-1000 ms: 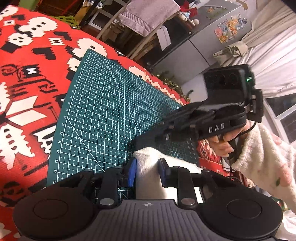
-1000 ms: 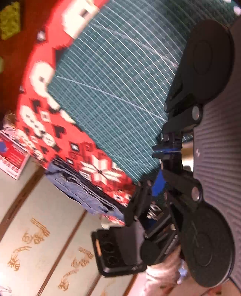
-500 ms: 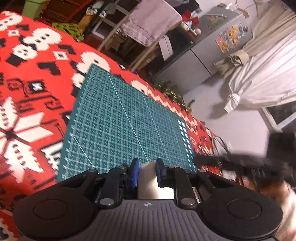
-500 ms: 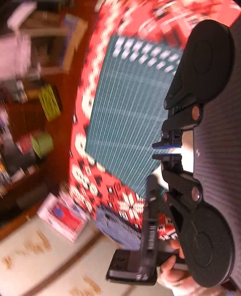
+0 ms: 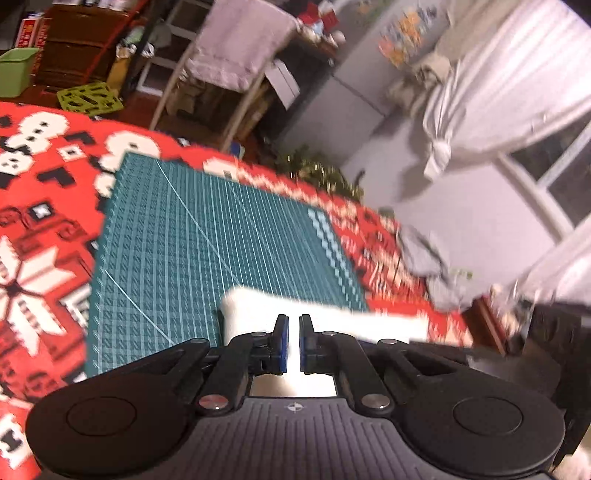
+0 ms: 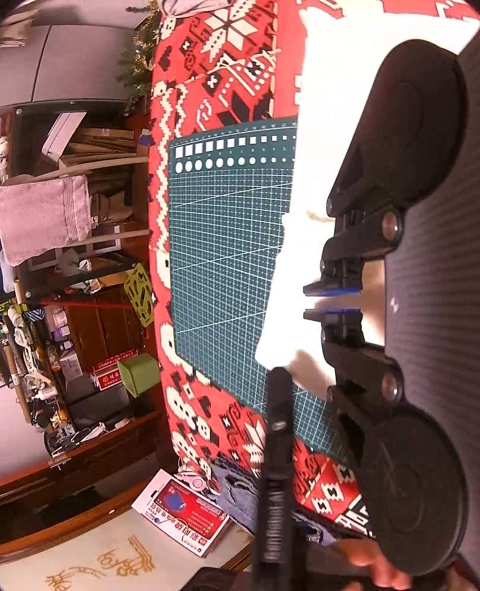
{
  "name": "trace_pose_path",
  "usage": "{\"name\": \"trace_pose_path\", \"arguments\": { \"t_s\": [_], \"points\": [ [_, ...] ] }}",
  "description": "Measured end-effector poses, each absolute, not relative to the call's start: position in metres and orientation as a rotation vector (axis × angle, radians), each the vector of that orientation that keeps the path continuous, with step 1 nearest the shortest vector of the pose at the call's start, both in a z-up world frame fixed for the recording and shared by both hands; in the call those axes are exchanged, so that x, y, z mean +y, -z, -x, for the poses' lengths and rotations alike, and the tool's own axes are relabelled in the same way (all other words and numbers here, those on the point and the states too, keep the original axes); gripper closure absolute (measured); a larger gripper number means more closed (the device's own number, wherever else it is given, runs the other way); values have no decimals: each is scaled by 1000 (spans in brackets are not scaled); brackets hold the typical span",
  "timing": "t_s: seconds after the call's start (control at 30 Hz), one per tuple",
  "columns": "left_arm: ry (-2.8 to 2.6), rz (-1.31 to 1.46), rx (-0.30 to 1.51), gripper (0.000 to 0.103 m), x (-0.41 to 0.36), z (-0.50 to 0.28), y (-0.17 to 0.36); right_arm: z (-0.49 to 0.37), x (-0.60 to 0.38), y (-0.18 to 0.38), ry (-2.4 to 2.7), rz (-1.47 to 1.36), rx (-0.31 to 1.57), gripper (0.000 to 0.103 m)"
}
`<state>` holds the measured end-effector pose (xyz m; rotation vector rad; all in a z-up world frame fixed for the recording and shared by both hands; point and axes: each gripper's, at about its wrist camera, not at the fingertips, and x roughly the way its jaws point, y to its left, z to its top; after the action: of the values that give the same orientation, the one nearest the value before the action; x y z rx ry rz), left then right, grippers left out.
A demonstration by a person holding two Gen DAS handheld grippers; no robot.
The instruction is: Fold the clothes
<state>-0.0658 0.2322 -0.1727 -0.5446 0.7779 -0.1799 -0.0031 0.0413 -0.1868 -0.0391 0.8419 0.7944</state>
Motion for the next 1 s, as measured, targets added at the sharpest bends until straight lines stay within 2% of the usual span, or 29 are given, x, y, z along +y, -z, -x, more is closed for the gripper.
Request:
{"name": "trace_pose_path", "arguments": {
  "t_s": [0.3,0.4,1.0],
  "points": [
    [156,518,786,98,220,57,183,-13,45,199,-754,38,824,98],
    [183,567,774,98,222,64,179,2,38,196,-760,42,832,91],
    [220,539,910,98,185,152,181,106,-9,186,-786,80,897,91]
  ]
}}
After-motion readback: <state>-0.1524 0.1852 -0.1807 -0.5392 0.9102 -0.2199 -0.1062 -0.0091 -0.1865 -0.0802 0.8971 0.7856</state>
